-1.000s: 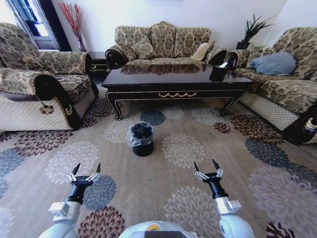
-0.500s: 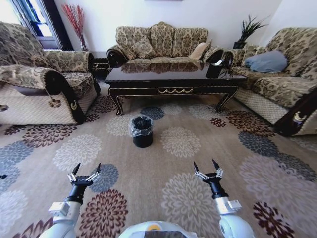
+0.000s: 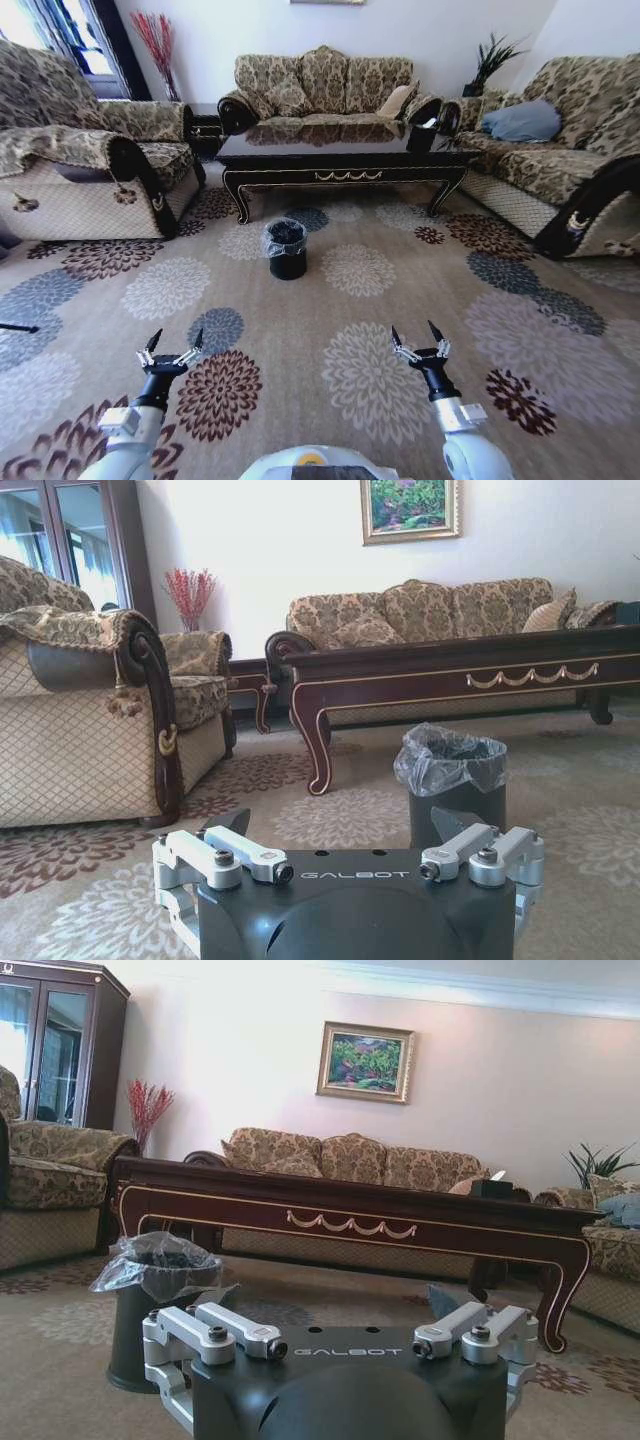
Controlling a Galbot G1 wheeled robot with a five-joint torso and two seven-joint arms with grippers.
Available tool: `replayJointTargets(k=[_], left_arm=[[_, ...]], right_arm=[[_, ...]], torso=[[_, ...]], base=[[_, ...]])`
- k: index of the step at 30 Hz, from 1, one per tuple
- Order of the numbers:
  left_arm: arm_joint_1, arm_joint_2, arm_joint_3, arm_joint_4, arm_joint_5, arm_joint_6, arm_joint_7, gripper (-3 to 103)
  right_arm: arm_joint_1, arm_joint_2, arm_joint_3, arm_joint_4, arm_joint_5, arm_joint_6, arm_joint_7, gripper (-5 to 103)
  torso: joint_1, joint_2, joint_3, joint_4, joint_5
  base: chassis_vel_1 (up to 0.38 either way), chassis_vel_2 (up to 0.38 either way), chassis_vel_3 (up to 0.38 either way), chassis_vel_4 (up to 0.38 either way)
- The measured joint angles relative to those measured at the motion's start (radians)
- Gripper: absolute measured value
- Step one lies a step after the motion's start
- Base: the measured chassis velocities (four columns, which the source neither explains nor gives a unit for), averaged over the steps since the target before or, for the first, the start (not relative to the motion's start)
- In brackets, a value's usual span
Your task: Move to the front of the table and pick up the trash from the floor, then place it into the trash bin.
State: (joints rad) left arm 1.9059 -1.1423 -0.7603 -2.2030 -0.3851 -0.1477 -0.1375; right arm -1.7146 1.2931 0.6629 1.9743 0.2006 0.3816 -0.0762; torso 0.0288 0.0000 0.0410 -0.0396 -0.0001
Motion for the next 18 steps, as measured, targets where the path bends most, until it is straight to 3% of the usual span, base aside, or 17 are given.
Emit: replayJointTargets(k=[18], left_arm=[[0.000, 0.000, 0.000, 0.000, 0.000, 0.000, 0.000, 100]], right_arm=[[0.000, 0.000, 0.000, 0.000, 0.000, 0.000, 0.000, 100]], torso=[[0.000, 0.000, 0.000, -0.0001, 0.0002]], base=[[0.187, -0.189, -0.196, 0.198]])
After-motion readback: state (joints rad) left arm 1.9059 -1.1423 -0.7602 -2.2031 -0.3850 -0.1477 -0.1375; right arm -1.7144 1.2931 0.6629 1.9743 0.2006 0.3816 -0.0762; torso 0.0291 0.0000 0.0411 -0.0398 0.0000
